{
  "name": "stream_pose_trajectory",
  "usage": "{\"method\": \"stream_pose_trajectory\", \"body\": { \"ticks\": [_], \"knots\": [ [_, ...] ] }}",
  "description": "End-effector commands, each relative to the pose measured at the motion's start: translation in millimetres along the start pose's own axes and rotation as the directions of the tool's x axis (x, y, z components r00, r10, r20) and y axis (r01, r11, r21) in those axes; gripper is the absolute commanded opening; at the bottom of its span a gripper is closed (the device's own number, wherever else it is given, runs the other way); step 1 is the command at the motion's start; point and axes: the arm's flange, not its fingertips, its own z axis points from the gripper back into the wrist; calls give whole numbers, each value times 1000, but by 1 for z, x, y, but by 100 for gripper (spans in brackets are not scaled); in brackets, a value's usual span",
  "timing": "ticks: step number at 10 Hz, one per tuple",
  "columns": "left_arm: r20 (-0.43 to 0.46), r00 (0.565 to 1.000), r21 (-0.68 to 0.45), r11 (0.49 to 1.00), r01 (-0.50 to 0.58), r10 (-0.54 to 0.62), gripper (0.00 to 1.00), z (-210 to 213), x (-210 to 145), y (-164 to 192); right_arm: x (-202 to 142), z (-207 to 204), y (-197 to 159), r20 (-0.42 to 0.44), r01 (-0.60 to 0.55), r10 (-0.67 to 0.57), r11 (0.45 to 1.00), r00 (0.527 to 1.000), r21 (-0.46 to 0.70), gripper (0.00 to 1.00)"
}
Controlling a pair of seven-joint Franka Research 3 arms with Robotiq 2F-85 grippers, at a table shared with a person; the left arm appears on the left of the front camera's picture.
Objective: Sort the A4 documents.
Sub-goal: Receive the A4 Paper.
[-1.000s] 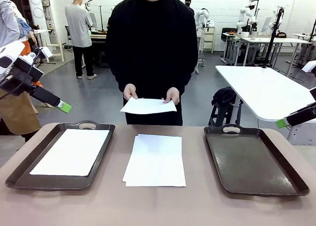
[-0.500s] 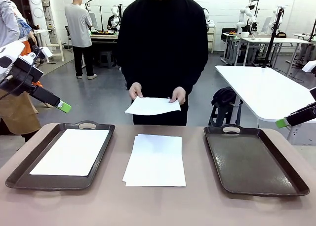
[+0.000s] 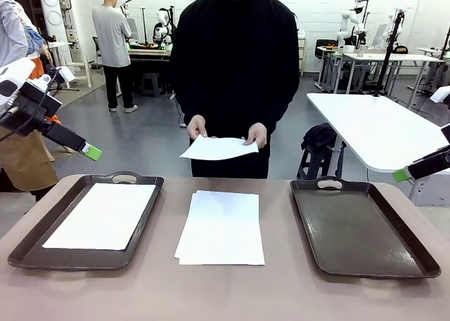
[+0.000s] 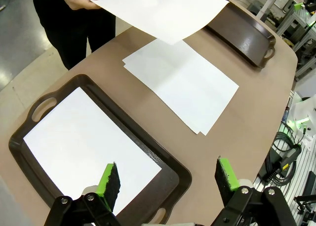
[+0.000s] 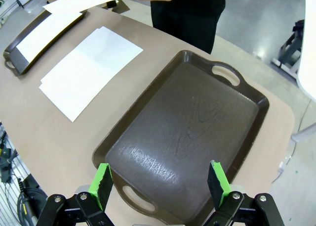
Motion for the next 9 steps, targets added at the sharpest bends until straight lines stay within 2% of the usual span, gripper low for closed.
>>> {"method": "stream_pose_trajectory", "body": {
  "ticks": [1,9],
  "knots": [
    [3,1000,-4,1000,-1,1,100,0,0,0,-1,-2,-1,6,5,-5,1000,1000,18,100],
    [3,1000,-4,1000,-1,1,100,0,0,0,-1,-2,-1,6,5,-5,1000,1000,18,100]
  ]
}}
